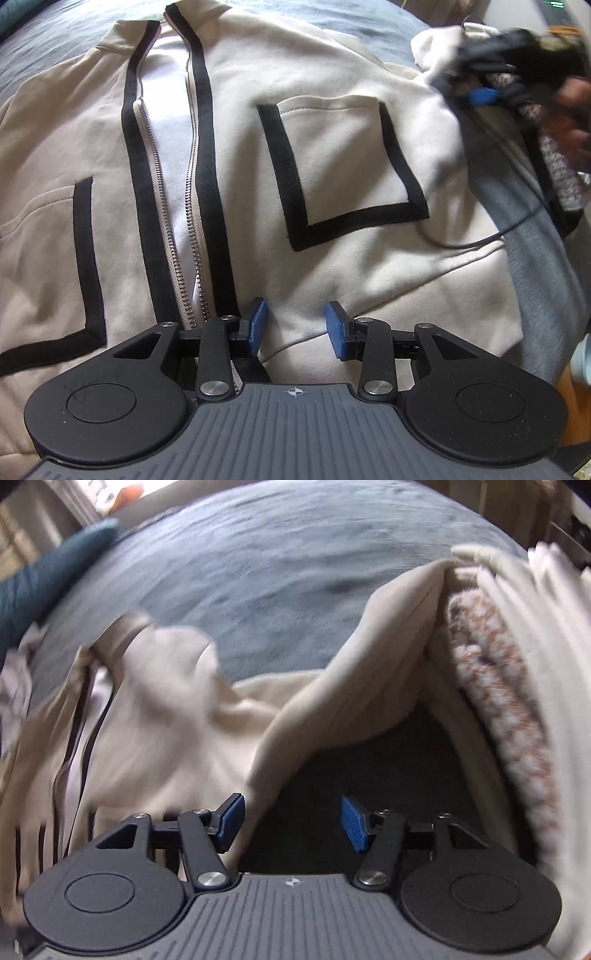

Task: Fold clothes

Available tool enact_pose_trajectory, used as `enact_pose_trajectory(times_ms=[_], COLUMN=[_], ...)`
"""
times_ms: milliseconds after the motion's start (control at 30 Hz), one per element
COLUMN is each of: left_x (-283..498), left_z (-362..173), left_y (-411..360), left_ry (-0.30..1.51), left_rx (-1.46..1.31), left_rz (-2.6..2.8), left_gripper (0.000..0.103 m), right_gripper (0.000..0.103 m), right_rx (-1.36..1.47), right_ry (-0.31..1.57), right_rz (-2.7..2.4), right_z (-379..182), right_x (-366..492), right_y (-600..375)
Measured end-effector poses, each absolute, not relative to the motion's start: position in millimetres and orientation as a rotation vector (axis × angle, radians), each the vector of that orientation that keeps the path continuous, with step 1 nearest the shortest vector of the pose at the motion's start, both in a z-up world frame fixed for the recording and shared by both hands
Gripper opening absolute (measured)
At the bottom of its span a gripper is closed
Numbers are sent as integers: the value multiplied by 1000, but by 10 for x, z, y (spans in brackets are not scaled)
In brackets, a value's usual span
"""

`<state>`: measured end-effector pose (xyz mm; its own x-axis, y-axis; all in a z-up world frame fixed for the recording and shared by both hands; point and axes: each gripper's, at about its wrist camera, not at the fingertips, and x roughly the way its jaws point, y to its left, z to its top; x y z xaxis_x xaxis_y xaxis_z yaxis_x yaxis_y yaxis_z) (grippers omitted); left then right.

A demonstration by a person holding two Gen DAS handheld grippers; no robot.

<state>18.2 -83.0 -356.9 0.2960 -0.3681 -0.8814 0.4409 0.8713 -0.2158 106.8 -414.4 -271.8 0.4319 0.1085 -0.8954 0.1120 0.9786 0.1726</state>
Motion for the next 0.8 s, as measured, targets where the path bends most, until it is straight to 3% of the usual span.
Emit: enact_pose_trajectory(times_ms=[200,467,633,800], left_x=[141,309,110,-141], left_z=[-3342,-3296,-3299,-3330], left_y=[-731,-466,-296,-239], left_ry=[1106,1083,1139,1195], left_rx=[35,-78,-139,-142], left_rz=[-547,-475,-543,-627], left_gripper=[35,36,36,36], right_gripper=[53,53,54,63], right_rx=[36,-13,-20,126], right_ry=[1093,1181,1335,1467], right_rz=[358,552,442,125], right_z=[-2308,-2581,-2555,-2631], right_x=[1215,1719,1223,507], right_y=[-3190,-2029,-2276,-3115])
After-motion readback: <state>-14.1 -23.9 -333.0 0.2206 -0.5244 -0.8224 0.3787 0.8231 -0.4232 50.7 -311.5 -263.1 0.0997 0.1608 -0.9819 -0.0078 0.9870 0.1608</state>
